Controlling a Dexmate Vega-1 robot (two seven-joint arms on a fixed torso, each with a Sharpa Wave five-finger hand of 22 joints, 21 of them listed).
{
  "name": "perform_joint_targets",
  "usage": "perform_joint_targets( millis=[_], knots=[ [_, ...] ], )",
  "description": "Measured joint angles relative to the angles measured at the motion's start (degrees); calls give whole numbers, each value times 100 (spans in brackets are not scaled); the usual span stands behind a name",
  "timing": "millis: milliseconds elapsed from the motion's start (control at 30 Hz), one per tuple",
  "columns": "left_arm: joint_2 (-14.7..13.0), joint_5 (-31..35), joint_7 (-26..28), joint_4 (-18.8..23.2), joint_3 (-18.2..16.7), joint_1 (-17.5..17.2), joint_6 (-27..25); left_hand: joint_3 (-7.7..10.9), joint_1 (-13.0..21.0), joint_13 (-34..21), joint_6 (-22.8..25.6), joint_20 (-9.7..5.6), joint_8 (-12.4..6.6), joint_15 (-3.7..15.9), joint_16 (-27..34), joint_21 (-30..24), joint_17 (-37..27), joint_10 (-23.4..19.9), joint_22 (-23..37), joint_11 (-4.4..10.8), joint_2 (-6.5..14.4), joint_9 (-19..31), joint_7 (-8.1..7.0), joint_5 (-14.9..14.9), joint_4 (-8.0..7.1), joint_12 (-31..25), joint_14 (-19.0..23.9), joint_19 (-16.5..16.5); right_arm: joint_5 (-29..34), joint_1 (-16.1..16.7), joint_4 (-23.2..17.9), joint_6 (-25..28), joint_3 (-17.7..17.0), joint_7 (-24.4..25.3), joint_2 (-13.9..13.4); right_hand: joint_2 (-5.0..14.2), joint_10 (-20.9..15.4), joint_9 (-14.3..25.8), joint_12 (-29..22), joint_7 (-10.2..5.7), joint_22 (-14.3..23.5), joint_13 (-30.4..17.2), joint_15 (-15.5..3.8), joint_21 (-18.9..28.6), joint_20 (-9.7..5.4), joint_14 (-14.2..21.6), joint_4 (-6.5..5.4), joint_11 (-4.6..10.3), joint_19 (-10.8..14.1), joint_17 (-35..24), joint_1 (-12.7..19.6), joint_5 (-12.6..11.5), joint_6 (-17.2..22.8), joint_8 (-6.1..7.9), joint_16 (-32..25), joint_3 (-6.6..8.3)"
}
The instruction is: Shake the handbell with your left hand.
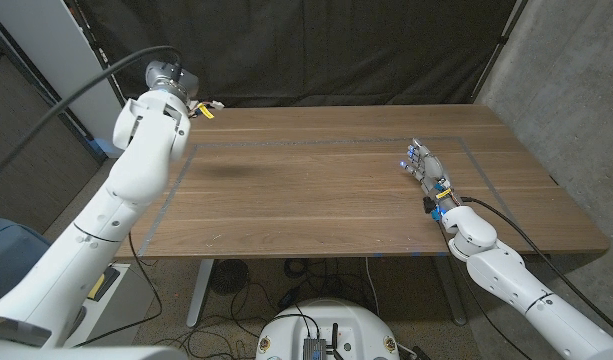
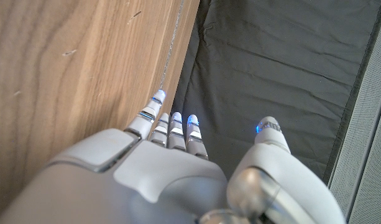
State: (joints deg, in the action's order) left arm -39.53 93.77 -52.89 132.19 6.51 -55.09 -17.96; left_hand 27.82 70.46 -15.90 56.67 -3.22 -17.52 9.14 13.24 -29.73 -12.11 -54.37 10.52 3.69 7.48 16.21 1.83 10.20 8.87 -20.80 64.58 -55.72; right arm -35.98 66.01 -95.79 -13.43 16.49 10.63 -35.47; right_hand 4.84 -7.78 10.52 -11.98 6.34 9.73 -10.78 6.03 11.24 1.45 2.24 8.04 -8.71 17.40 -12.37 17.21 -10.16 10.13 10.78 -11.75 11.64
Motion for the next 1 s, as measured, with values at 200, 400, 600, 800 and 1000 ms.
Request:
perform_joint_targets(
  millis=[200,400,600,800,1000],
  knots=[
    [-13,-1163,271,-182,-74,-12,-101,24,1,0,-32,0,0,0,0,0,-3,0,0,0,1,17,31,0,24,0,0,0,34,57,-110,13,-28,64,-32,0,0,0,0,0,0,0,0,0,0,0,0,0,0,0,0,0,0,0,0,0],
    [-49,-2255,846,-530,-195,-27,33,24,3,-1,-63,29,0,-33,-1,0,-3,-1,0,-1,1,43,62,0,25,0,33,29,56,102,-180,38,-48,115,-55,0,0,0,0,0,-14,0,0,0,0,0,0,0,0,0,0,0,0,0,0,0],
    [-2,-3485,1716,-1006,-233,-35,577,59,4,-1,-49,78,0,-33,-2,0,-3,-2,0,-2,0,62,99,-1,26,0,33,15,84,138,-250,54,-61,155,-76,0,0,0,0,0,3,0,0,0,0,0,0,0,0,0,0,0,0,0,0,0],
    [40,-4760,2401,-1614,4,172,1266,66,4,-2,-47,108,0,-34,-4,-18,-2,-24,0,-23,0,70,137,-3,32,1,33,44,109,161,-310,89,-71,185,-95,0,1,0,0,0,3,0,-1,0,0,0,0,0,0,0,0,0,0,0,0,0],
    [93,-6056,2771,-2202,387,491,1936,66,5,-3,-47,107,0,-34,-5,-45,0,-24,0,-24,0,70,136,-7,32,3,33,44,140,175,-348,99,-81,211,-114,0,1,0,0,0,2,0,0,0,0,0,0,0,0,0,0,0,0,0,0,0]
  ],
)
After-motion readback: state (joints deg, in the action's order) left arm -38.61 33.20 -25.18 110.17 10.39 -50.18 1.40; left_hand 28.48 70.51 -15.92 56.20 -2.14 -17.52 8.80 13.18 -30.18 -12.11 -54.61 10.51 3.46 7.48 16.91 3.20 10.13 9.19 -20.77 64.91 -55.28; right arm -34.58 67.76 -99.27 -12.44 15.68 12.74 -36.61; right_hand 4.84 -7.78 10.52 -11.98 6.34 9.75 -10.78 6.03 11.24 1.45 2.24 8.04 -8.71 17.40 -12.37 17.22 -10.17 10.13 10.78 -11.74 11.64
